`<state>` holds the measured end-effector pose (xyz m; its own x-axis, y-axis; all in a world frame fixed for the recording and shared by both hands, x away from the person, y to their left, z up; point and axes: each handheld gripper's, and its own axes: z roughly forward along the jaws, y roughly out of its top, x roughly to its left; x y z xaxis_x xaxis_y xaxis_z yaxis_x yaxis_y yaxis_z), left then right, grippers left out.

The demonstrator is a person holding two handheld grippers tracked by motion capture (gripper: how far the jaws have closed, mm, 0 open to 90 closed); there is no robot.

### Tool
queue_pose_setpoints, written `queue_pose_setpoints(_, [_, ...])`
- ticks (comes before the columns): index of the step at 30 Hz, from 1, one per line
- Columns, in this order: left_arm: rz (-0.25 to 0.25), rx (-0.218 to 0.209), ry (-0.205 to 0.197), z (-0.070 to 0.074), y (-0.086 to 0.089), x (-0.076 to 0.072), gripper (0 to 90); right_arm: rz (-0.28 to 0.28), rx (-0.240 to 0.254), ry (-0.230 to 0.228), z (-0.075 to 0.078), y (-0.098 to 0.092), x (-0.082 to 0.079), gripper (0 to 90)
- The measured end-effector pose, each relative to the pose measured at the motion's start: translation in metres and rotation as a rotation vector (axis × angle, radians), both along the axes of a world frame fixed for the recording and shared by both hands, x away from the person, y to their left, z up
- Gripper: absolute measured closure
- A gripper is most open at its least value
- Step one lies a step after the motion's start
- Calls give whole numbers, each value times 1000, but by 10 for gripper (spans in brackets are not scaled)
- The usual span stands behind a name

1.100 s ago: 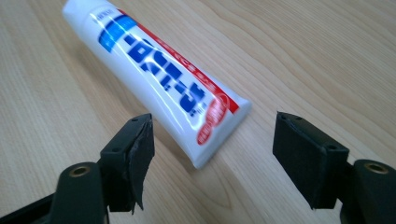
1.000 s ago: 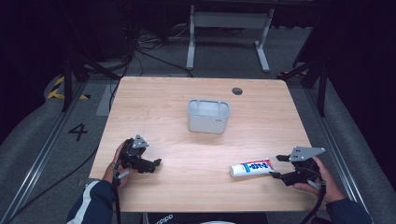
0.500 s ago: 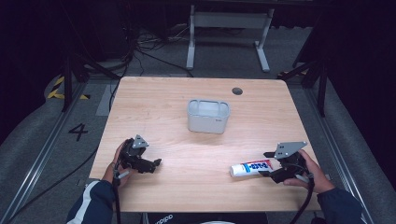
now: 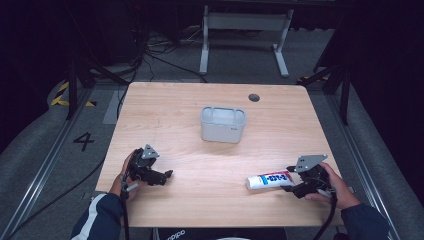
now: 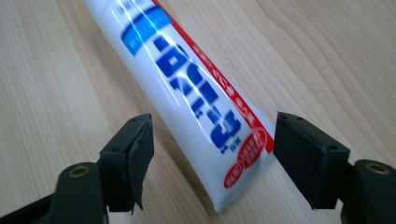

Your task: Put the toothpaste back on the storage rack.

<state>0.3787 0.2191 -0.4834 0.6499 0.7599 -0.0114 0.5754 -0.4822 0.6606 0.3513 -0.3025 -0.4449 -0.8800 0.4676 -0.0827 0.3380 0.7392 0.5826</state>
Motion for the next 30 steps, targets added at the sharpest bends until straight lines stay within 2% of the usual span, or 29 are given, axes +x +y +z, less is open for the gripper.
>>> queue_pose_setpoints(5, [0, 0, 0, 0, 0, 0, 1, -35, -22, 17, -9, -10, 2, 280])
queue_pose_setpoints(9, [0, 0, 0, 0, 0, 0, 0, -51, -71, 15, -15, -9, 3, 277])
queue_pose_setpoints(12, [0, 0, 0, 0, 0, 0, 0, -61, -75, 3, -15, -10, 5, 287])
queue_pose_setpoints(18, [0, 0, 0, 0, 0, 0, 0, -108, -60, -29, -14, -13, 12, 329])
queue_pose_setpoints(20, [-2, -1, 0, 0, 0, 0, 0, -146, -59, -46, -12, -13, 16, 357])
queue_pose_setpoints(24, [-4, 0, 0, 0, 0, 0, 0, -224, -22, -66, -7, -11, 26, 365])
queue_pose_setpoints(30, [-2, -2, 0, 0, 0, 0, 0, -260, -29, -66, -4, -2, 34, 368])
